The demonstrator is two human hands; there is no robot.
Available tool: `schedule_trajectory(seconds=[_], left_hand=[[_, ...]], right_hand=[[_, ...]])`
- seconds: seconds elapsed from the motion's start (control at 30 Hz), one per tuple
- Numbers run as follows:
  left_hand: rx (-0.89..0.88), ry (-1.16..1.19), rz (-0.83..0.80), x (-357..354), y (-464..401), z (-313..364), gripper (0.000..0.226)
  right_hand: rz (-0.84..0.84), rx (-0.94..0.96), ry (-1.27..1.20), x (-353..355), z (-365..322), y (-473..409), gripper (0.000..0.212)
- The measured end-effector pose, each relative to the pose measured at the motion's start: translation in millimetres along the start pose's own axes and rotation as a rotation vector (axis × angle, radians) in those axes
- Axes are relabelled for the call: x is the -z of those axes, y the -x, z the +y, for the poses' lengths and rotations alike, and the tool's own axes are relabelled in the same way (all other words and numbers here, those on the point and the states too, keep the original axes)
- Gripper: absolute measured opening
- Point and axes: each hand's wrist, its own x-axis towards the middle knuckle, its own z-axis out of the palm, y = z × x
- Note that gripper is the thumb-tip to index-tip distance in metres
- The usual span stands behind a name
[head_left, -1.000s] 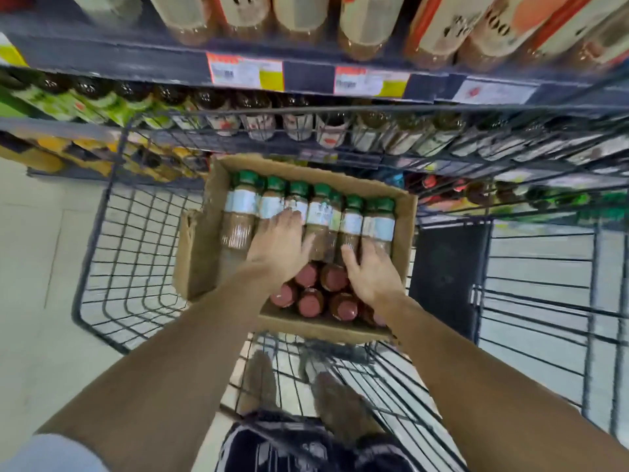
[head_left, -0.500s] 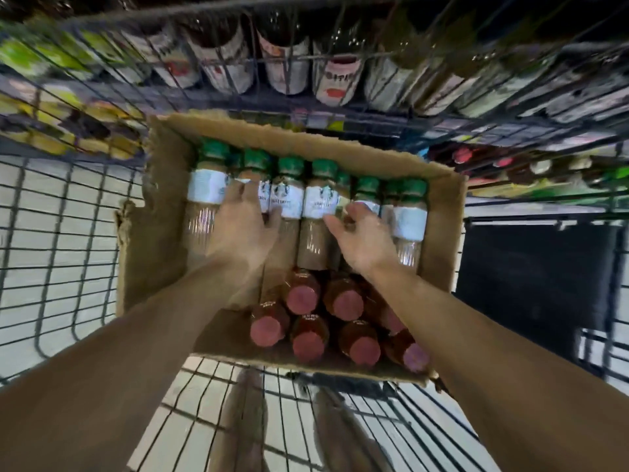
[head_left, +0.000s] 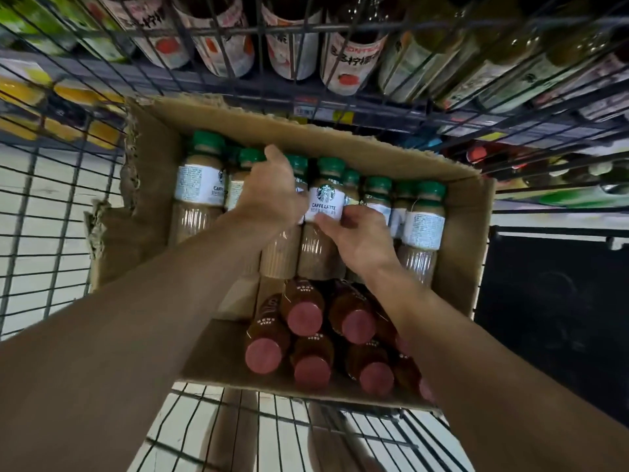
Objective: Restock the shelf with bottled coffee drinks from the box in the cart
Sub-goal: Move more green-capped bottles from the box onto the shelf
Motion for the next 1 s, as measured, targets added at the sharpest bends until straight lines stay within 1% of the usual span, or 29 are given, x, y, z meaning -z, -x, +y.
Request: schedule_trajectory(seconds=[0.1, 0.17, 0.27, 0.37, 0.43, 0.47, 0.53, 0.63, 0.8, 1.0], left_hand=[[0.022, -0.019, -0.009, 0, -2, -1, 0.060], [0.025, 0.005, 0.014, -2, -2, -4, 0.055], [0.034, 0.136, 0.064, -4, 1, -11, 0.046], [-0.006, 0.276, 0.081, -1, 13, -13, 0.042], [-0.034, 0.314, 0.070, 3, 24, -11, 0.042], [-0.055, 0.312, 0.074, 4, 28, -10, 0.045], [-0.089, 0.268, 0.089, 7, 36, -7, 0.059], [-0.070, 0.233, 0.058, 12, 47, -3, 0.078], [-0.125, 0.279, 0.080, 31, 60, -12, 0.086], [-0.234, 0.448, 0.096, 83, 85, -8, 0.090]], right_hand=[[-0.019, 0.011, 0.050, -1, -2, 0, 0.038], [-0.023, 0.012, 0.110, -1, -4, 0, 0.042], [-0.009, -0.018, 0.113, -1, -9, 3, 0.041], [0.011, -0.024, 0.070, 2, -10, 12, 0.036], [0.023, -0.012, 0.073, 6, -11, 19, 0.040], [0.023, -0.001, 0.083, 7, -13, 22, 0.043], [0.009, 0.010, 0.112, 10, -15, 27, 0.051], [0.011, 0.019, 0.120, 14, -14, 32, 0.054], [0.034, 0.155, 0.002, 21, -23, 53, 0.043], [0.052, 0.310, -0.073, 39, -62, 103, 0.037]])
